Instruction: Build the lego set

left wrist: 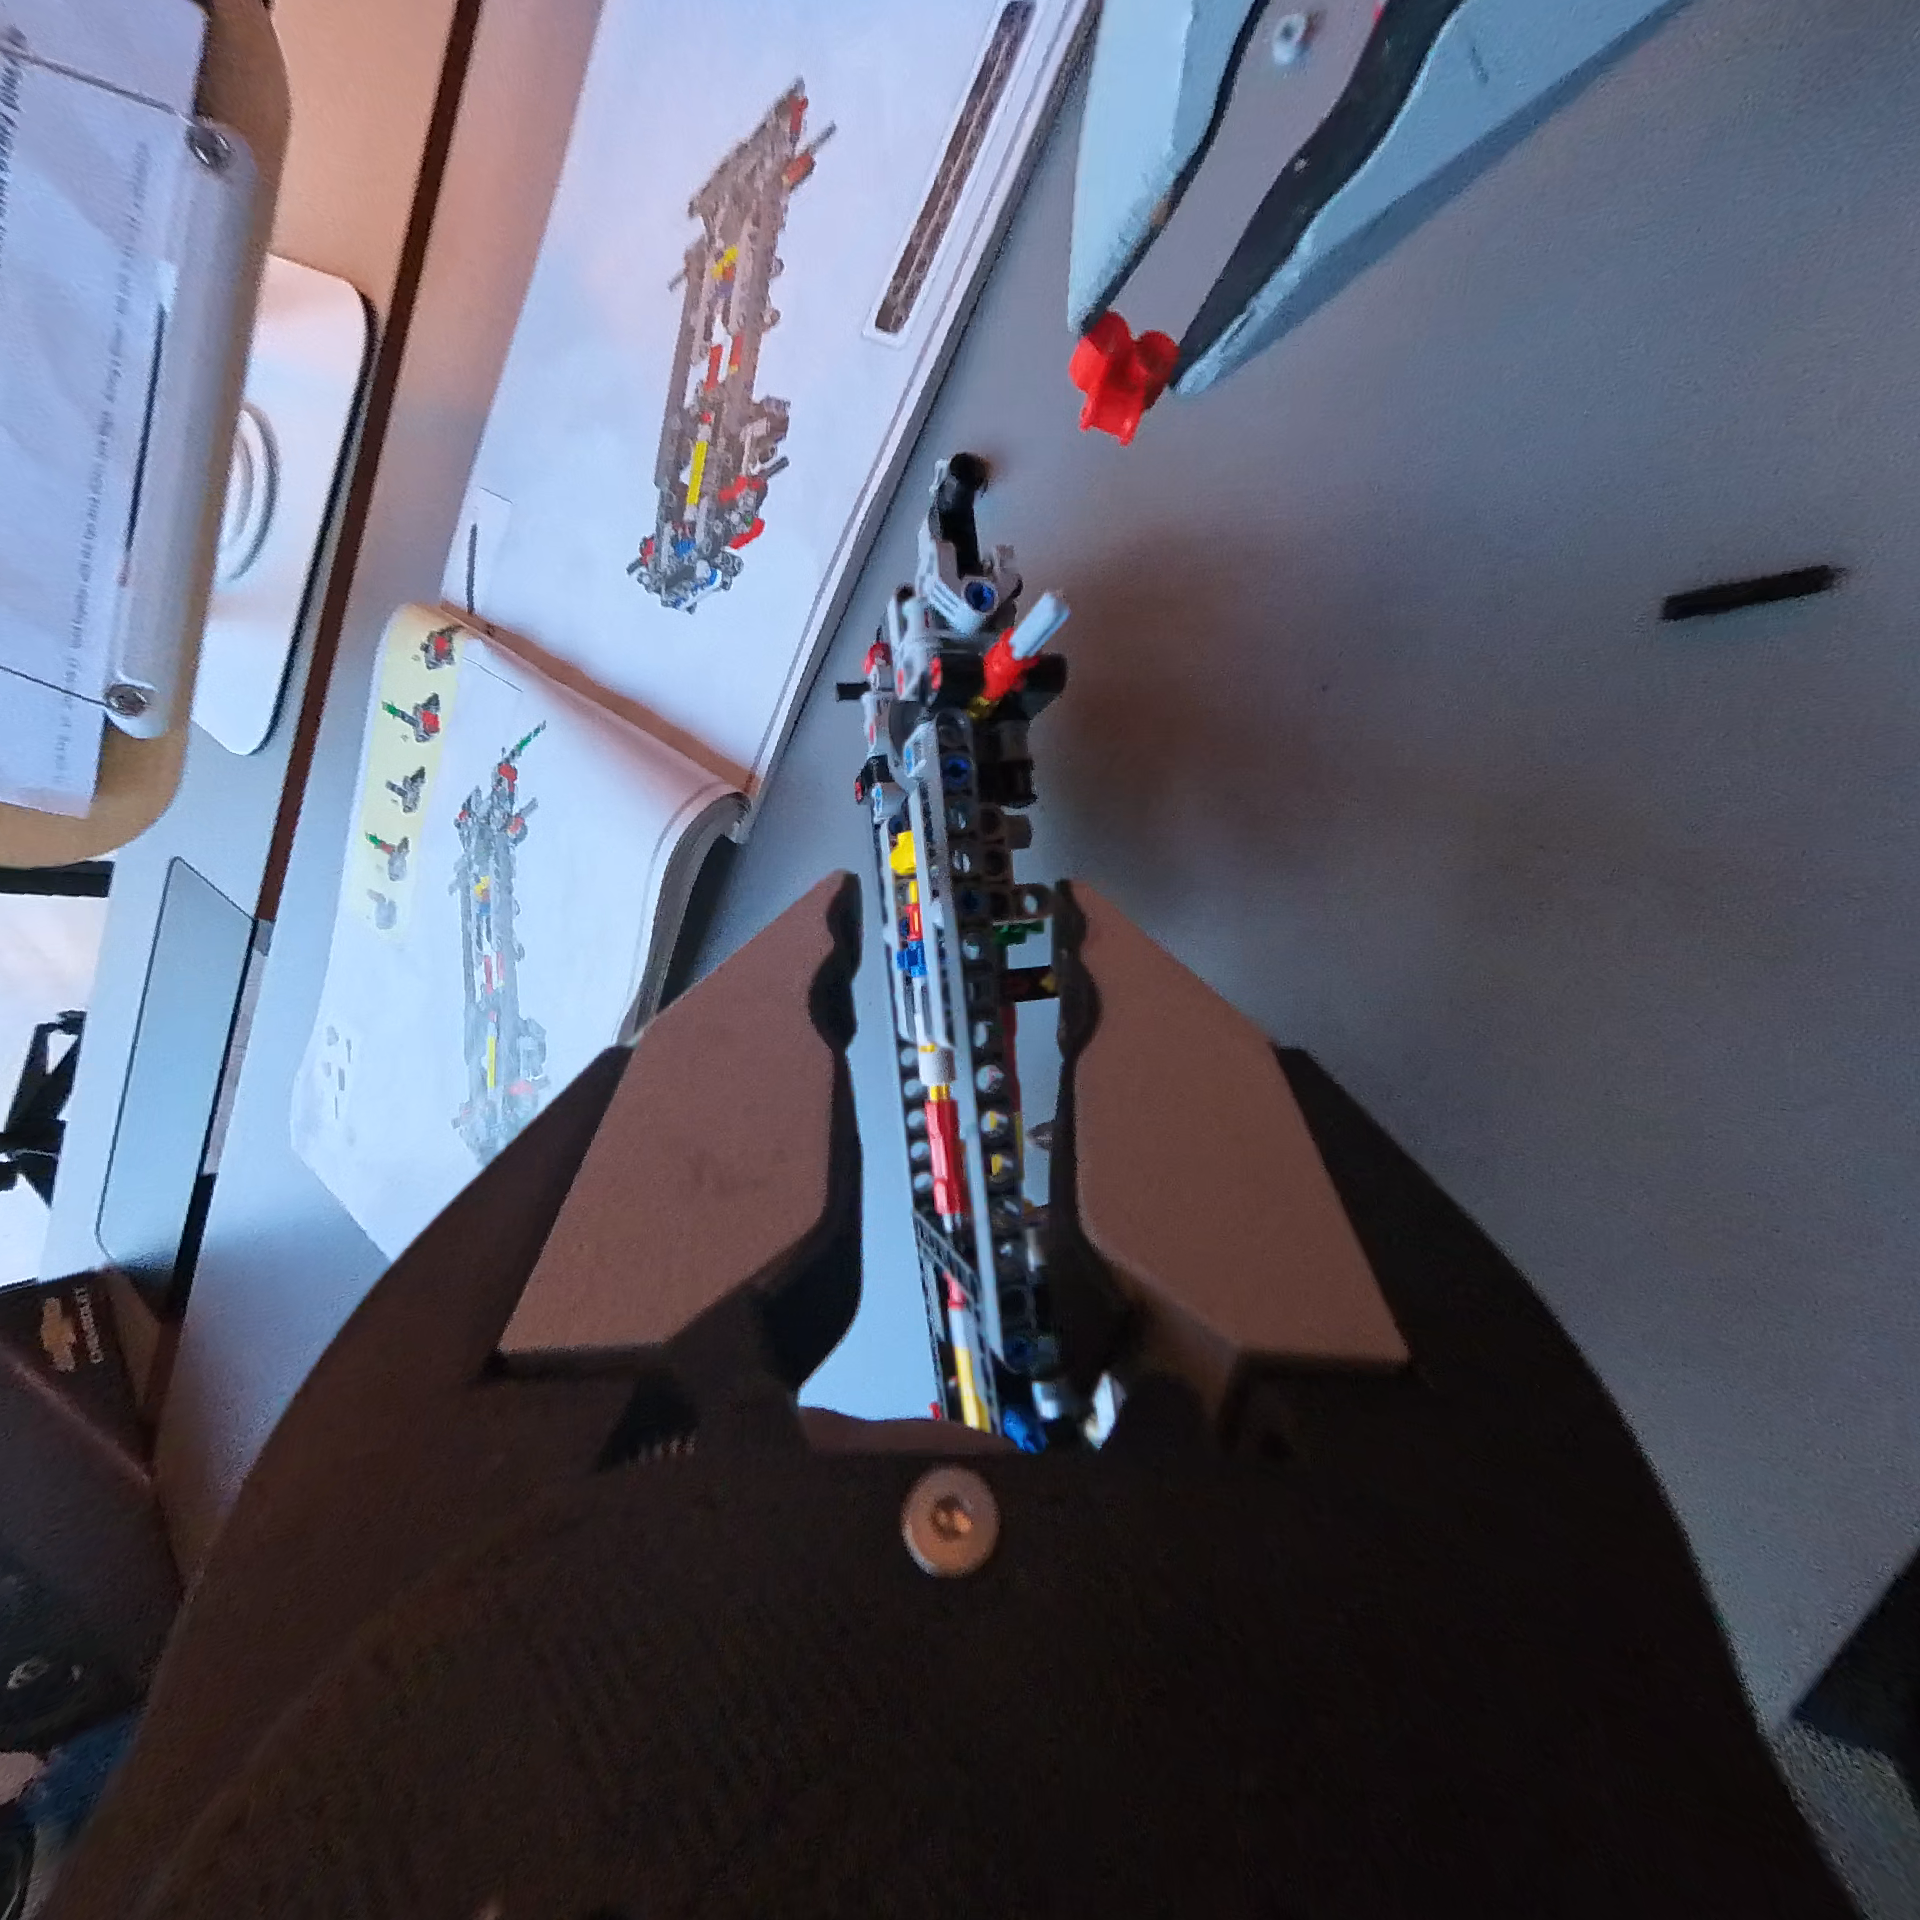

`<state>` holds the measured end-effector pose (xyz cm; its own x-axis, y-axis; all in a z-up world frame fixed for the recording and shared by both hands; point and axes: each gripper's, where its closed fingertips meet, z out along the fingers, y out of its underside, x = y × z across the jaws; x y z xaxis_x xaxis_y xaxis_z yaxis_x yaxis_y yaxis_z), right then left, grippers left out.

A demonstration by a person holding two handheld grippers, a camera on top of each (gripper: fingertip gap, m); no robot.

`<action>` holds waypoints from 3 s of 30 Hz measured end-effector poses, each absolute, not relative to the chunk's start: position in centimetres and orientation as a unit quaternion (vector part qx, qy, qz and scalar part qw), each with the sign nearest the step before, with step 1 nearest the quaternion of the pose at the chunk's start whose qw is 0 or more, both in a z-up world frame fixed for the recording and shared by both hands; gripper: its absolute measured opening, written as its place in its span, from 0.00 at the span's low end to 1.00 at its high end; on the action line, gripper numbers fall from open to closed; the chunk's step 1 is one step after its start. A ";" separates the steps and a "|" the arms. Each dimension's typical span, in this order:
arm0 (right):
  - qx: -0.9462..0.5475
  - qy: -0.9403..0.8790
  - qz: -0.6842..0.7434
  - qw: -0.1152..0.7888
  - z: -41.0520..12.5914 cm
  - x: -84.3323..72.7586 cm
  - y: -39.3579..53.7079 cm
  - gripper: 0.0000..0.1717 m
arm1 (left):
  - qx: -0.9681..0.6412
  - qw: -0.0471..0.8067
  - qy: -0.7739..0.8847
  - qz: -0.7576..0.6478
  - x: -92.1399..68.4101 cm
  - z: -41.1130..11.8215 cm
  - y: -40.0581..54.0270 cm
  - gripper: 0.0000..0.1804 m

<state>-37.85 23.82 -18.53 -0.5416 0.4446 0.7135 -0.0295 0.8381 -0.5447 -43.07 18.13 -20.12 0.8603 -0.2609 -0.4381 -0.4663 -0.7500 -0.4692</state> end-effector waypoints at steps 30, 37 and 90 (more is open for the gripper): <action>-0.114 -0.834 0.299 0.451 -16.4 -39.9 24.4 0.07 | -0.921 0.273 0.132 0.242 -46.6 -20.8 19.5 0.24; -0.126 -0.828 0.318 0.443 -16.2 -39.9 24.5 0.07 | -0.924 0.247 0.133 0.258 -47.2 -21.7 20.2 0.24; -0.109 -0.959 0.077 0.248 -18.3 -41.5 25.2 0.06 | -0.918 0.268 0.288 0.057 -44.5 -21.0 20.7 0.13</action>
